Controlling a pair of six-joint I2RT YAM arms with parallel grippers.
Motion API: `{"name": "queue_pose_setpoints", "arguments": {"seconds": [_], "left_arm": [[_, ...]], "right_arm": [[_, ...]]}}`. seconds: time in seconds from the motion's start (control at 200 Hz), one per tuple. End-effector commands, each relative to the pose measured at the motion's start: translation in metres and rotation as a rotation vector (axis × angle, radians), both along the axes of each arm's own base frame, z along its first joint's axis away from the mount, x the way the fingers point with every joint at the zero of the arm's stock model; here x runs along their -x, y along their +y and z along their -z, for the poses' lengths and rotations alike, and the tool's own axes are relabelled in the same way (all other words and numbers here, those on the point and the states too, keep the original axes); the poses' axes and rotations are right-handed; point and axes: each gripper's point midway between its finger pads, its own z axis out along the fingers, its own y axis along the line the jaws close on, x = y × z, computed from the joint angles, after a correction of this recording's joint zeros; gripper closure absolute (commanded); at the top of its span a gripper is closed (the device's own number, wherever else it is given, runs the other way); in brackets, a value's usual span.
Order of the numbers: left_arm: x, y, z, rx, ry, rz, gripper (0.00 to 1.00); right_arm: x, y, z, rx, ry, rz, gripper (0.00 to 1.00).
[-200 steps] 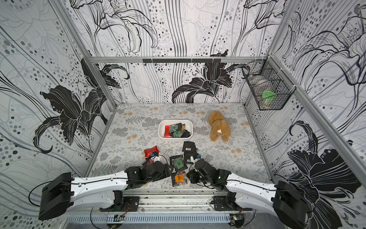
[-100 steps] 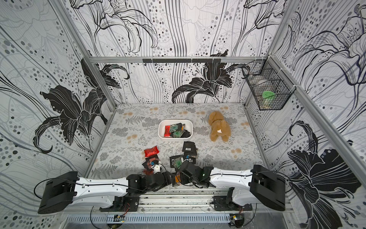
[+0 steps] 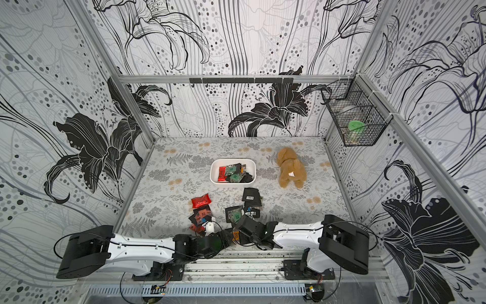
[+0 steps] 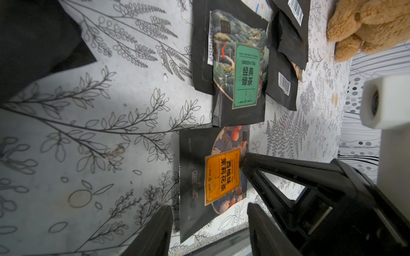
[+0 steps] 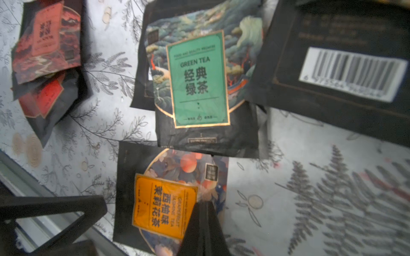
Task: Put the tea bags into the storage box
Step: Pick up the tea bag from the center of the board.
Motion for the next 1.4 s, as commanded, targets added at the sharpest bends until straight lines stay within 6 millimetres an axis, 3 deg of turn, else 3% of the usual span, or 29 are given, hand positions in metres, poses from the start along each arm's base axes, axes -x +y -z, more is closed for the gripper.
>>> {"name": "queue_pose_setpoints", "arguments": {"seconds": [0.0,0.3,0.621,0.896,1.161,1.397], "left_arm": [[-0.002,0.009,0.007,-0.005,-0.002,-0.045,0.42],[0.002,0.023,0.022,-0.03,0.022,-0.089,0.44],[0.006,0.001,0.023,-0.021,0.025,-0.029,0.48],[0.002,-0.006,0.017,-0.003,0.013,-0.04,0.53],[0.0,-0.008,0.015,0.009,0.008,-0.055,0.67],[0.0,-0.01,0.012,0.031,0.007,-0.057,0.87]], "right_arm": [[0.019,-0.032,0.035,0.16,0.078,0.001,1.0],[0.02,-0.028,0.036,0.185,0.074,-0.003,1.0],[0.018,-0.025,0.037,0.183,0.069,-0.004,1.0],[0.019,-0.025,0.035,0.184,0.067,-0.006,1.0],[0.018,-0.022,0.028,0.147,0.056,-0.009,1.0],[0.018,-0.02,0.021,0.12,0.043,-0.014,1.0]]}}
